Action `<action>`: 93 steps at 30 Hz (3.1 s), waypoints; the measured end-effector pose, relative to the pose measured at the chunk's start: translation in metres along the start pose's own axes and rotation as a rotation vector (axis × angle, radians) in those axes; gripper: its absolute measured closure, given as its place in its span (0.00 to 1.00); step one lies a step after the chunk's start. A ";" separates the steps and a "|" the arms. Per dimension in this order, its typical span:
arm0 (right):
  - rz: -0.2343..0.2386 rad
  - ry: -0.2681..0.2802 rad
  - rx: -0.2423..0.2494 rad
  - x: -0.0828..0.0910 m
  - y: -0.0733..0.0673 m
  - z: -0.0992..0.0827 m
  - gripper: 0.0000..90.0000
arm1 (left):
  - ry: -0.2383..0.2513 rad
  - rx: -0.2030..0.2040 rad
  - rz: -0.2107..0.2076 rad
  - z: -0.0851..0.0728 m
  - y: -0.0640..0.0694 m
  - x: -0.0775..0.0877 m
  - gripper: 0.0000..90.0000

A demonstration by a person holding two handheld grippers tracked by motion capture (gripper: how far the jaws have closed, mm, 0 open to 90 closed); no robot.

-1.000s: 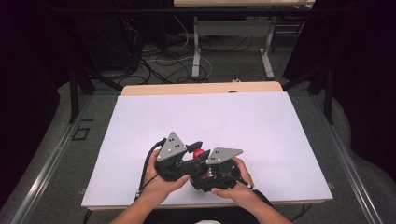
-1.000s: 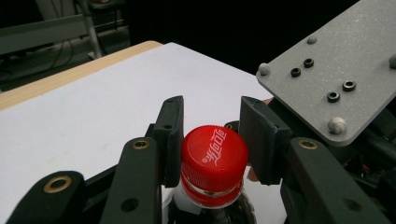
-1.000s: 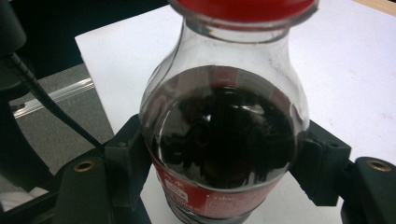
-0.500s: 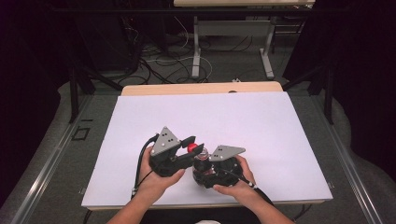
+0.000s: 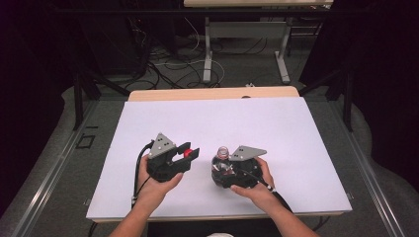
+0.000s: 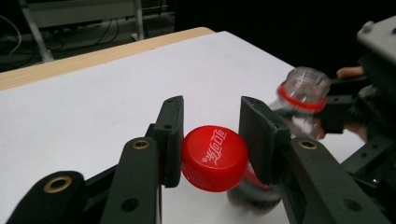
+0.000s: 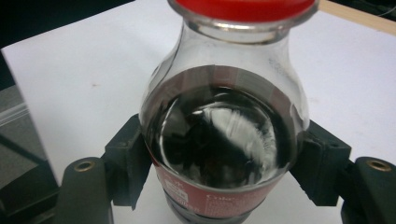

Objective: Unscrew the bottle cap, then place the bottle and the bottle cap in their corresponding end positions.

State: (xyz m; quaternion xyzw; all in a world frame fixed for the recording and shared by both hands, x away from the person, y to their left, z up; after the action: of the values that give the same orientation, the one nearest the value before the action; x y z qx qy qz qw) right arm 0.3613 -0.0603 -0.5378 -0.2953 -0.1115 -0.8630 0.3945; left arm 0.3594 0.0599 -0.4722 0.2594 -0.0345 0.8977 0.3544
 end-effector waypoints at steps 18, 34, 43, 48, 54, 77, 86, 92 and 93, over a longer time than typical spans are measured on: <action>-0.129 0.037 -0.033 -0.009 0.063 0.042 0.33 | -0.001 0.045 0.042 -0.010 -0.024 0.005 0.68; -0.174 0.015 -0.127 -0.058 0.106 0.049 0.33 | -0.002 0.072 0.057 -0.015 -0.035 0.005 0.68; -0.218 0.019 -0.156 -0.081 0.126 0.047 0.33 | -0.002 0.086 0.061 -0.017 -0.042 0.005 0.68; -0.227 0.016 -0.173 -0.091 0.131 0.044 0.33 | -0.009 0.097 0.065 -0.020 -0.047 0.005 0.68; -0.230 0.020 -0.165 -0.099 0.129 0.045 0.33 | -0.014 0.101 0.068 -0.022 -0.049 0.005 0.68; -0.209 0.004 -0.114 -0.115 0.112 0.047 0.27 | -0.017 0.123 0.060 -0.024 -0.050 0.003 0.68; -0.191 0.008 -0.136 -0.112 0.113 0.036 0.21 | -0.034 0.130 0.053 -0.030 -0.049 -0.007 0.68; -0.184 0.006 -0.156 -0.102 0.116 0.025 0.18 | -0.063 0.122 0.032 -0.036 -0.045 -0.023 0.68; -0.185 0.007 -0.162 -0.101 0.116 0.024 0.18 | -0.063 0.121 0.020 -0.036 -0.044 -0.026 0.68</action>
State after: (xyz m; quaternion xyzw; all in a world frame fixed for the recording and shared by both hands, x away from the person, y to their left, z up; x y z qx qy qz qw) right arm 0.5094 -0.0653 -0.5836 -0.3118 -0.0669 -0.9029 0.2883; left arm 0.3880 0.0851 -0.5217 0.3080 0.0062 0.8931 0.3279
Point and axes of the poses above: each handheld gripper's, and its own axes: x roughly backward along the jaws, z roughly out of its top, y roughly to its right, the point moved 10 cm from there along -x, roughly forward along the jaws, and after that the axes turned 4 degrees about -y, right-handed, at the moved point
